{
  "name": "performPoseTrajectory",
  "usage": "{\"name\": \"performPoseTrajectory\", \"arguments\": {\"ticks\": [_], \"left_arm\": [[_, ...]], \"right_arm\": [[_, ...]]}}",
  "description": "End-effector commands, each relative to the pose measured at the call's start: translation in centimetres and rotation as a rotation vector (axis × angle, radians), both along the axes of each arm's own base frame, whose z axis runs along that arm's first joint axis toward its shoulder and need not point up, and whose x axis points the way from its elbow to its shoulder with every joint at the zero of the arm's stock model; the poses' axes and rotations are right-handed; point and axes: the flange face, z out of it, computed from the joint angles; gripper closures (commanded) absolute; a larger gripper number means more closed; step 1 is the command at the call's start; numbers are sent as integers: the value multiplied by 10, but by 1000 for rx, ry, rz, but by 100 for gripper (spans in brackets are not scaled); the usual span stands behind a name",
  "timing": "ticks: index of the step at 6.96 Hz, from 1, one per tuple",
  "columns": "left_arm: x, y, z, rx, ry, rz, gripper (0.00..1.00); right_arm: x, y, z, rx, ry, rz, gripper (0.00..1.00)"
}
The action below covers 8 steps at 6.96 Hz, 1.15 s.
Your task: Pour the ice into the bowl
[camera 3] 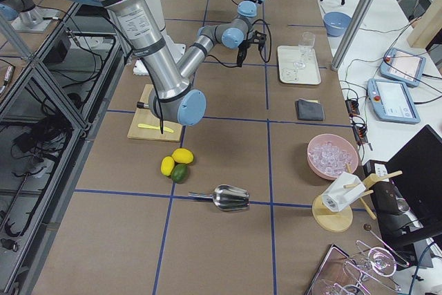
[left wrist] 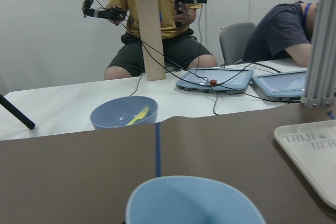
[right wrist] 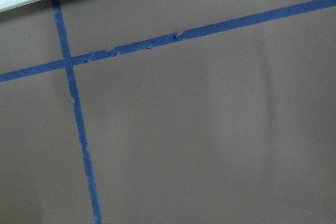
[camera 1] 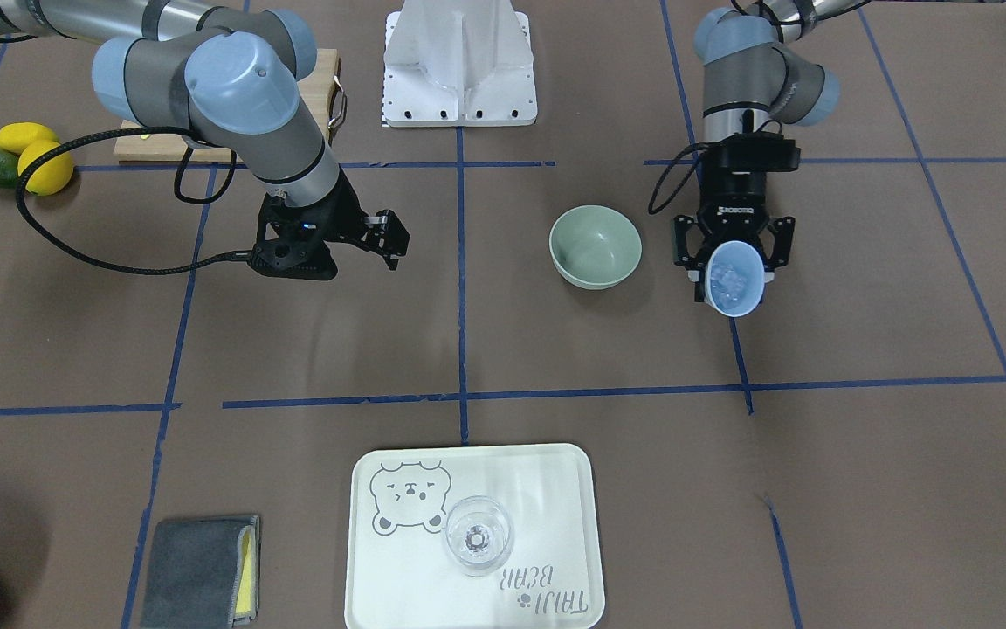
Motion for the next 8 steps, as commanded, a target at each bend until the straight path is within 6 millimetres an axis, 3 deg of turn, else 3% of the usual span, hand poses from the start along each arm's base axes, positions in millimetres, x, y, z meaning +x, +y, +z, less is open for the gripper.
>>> {"name": "performPoseTrajectory", "arguments": {"ticks": [1,3,6,7,8], "left_arm": [[41,45,-3,61,-201,-73,100],[51,62,-5,86,-283,-61,100],[63,93,-6,260,-732,-19,100],[62,95,-5,325,-994,-47,100],[62,96,-5,345,-1086,-36,100]], "right_arm": [[18,10,21,42,-13,-16,0],[18,15,19,40,-26,-11,0],[17,16,15,44,-32,-10,0],[18,15,16,42,-29,-9,0],[17,15,15,43,-30,-10,0]]}}
